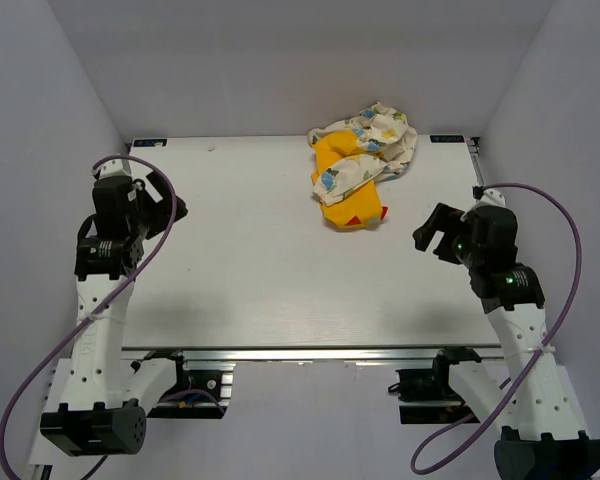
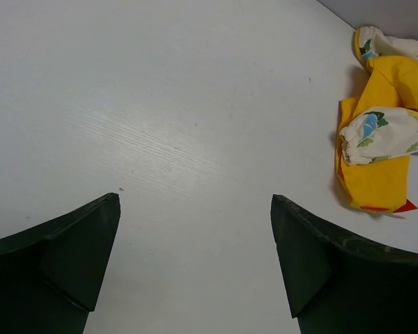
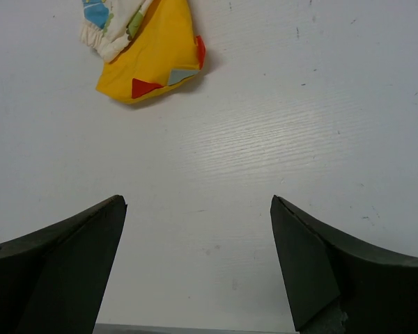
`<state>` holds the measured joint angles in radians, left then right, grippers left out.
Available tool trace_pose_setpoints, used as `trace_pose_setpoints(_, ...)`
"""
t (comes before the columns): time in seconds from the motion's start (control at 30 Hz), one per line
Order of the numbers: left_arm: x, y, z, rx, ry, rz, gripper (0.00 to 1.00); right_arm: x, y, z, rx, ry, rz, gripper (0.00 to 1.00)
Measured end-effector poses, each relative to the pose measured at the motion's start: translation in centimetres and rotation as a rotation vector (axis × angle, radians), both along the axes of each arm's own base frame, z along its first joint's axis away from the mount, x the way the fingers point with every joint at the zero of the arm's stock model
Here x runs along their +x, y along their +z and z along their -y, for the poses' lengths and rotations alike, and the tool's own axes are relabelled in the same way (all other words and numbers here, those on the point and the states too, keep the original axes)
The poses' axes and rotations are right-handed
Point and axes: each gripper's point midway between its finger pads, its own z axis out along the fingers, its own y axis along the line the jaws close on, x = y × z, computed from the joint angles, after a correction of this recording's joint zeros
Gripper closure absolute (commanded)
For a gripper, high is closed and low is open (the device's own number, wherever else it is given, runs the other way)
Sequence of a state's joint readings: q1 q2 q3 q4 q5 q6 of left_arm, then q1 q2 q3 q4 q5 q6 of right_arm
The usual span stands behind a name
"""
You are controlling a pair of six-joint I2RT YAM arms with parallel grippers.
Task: Zip up the jacket
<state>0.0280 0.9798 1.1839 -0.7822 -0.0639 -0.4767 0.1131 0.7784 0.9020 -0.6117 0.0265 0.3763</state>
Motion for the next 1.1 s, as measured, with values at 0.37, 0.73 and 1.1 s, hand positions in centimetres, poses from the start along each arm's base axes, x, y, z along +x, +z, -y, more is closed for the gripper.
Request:
trace_pose_setpoints(0.37, 1.0, -0.6, 0.2, 0.000, -0.020, 0.006, 0.02, 0.0, -0.4, -2.5, 0.038, 0.163, 0.024, 0.11)
trace_pose_setpoints(0.73, 2.8, -1.8, 0.1, 0.003, -0.019, 0.012, 0.02, 6.8, -1.8, -4.3, 0.058, 0.223, -0.023, 0.11)
trace_pose_setpoints(1.1, 5.3, -5.7, -1.5, 0.016, 0.091, -0.079, 0.02, 25.8, -2.3, -6.7, 0.033, 0.112, 0.043, 0.11)
